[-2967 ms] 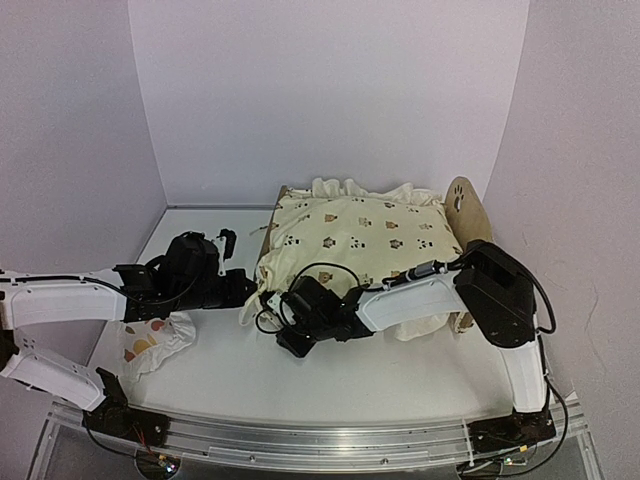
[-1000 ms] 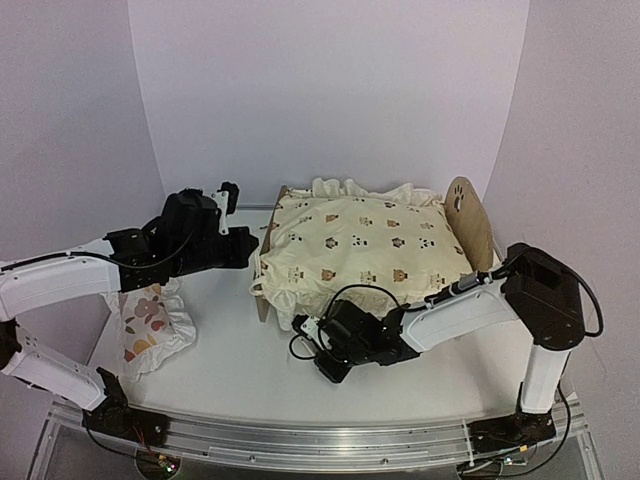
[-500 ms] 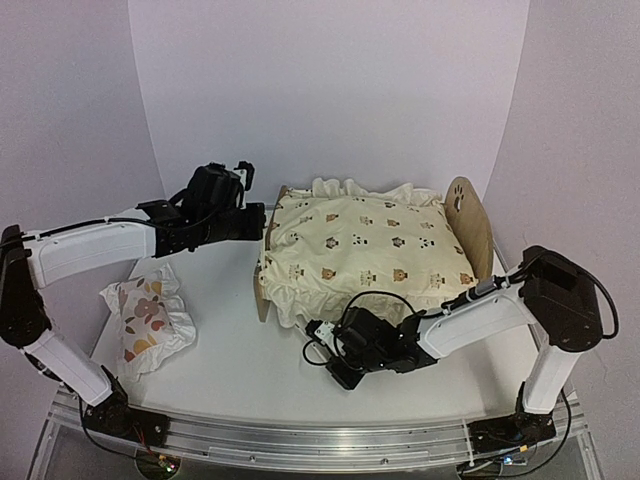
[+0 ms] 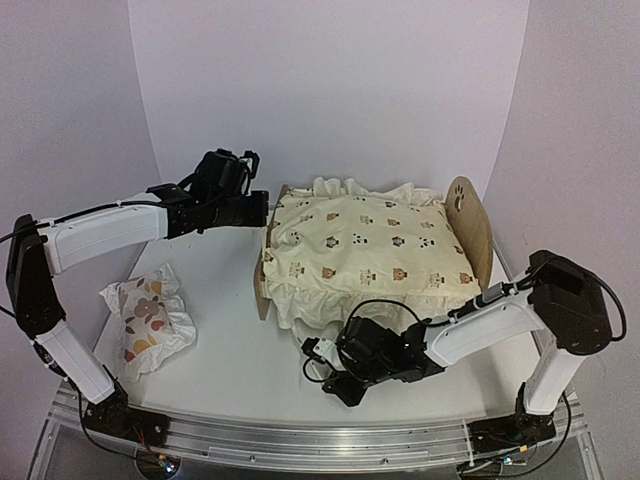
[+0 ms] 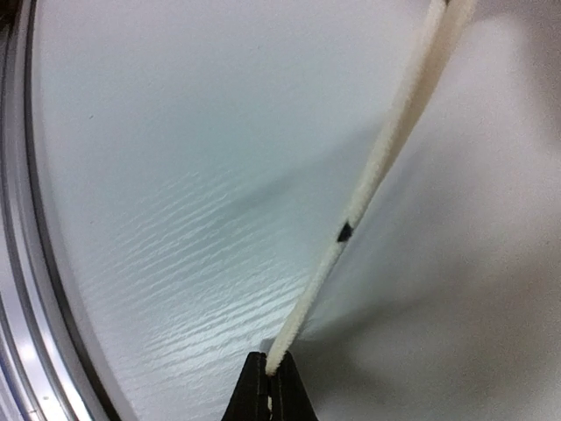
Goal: Set up the pet bed
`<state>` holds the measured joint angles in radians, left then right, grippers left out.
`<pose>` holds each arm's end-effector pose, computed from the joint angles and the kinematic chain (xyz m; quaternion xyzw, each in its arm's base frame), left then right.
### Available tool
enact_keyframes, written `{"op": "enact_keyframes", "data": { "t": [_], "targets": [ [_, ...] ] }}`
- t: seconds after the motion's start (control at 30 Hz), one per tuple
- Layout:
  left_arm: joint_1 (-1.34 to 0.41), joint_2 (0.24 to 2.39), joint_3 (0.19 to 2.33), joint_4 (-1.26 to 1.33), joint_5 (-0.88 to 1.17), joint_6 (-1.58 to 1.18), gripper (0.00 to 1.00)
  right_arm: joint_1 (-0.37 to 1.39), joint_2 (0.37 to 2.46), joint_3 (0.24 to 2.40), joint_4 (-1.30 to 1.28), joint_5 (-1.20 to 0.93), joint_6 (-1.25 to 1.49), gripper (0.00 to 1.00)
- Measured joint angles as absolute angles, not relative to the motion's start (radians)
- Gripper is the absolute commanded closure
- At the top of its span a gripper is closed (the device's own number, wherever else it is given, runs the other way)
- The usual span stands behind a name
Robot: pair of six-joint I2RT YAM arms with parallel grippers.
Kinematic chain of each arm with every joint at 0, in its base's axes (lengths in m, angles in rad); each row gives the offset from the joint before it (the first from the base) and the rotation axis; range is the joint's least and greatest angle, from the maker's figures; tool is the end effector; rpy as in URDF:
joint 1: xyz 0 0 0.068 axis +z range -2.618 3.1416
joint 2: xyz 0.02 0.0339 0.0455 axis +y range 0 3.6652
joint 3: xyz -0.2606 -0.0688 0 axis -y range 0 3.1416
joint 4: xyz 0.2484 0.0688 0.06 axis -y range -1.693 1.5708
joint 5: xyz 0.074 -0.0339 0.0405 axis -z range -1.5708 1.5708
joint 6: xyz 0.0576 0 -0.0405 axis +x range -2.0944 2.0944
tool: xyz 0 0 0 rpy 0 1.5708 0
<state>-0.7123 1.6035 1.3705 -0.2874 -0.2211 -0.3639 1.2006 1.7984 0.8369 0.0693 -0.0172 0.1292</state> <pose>0.3087 -0.2499 0.3102 0.0946 0.8565 -0.1734 0.4768 0.1267 0.3292 0.0956 -0.4838 0.8094 0.2117 0.2569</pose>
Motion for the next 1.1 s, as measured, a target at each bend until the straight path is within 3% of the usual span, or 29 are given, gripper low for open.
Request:
{"op": "enact_keyframes", "data": {
  "t": [0.27,0.33,0.4,0.43,0.57,0.6,0.7,0.87,1.1],
  "targets": [
    [-0.71,1.603,1.357,-0.286,-0.221,-0.367,1.0,1.212,1.781,0.834,0.015,-0.11,0.172,0.99],
    [-0.71,1.603,1.346,-0.279,-0.221,-0.367,0.97,1.219,1.784,0.848,-0.01,-0.108,0.182,0.9],
    [-0.71,1.599,1.338,-0.28,-0.225,-0.367,0.8,1.225,1.783,0.87,-0.061,-0.093,0.187,0.64],
    [-0.71,1.593,1.333,-0.281,-0.232,-0.365,0.67,1.228,1.779,0.885,-0.097,-0.085,0.186,0.53],
    [-0.71,1.542,1.32,-0.289,-0.247,-0.363,0.17,1.239,1.742,0.972,-0.333,0.022,0.184,0.18],
    [-0.71,1.524,1.31,-0.29,-0.244,-0.358,0.11,1.241,1.726,1.003,-0.392,0.06,0.186,0.12],
    [-0.71,1.447,1.254,-0.3,-0.224,-0.354,0.09,1.242,1.645,1.126,-0.536,0.2,0.181,0.05],
    [-0.71,1.414,1.218,-0.339,-0.168,-0.334,0.18,1.222,1.497,1.303,-0.646,0.463,0.164,0.03],
    [-0.71,1.527,1.205,-0.344,-0.109,-0.336,0.27,1.0,1.391,1.422,-0.737,0.763,0.106,0.02]
  ]
}}
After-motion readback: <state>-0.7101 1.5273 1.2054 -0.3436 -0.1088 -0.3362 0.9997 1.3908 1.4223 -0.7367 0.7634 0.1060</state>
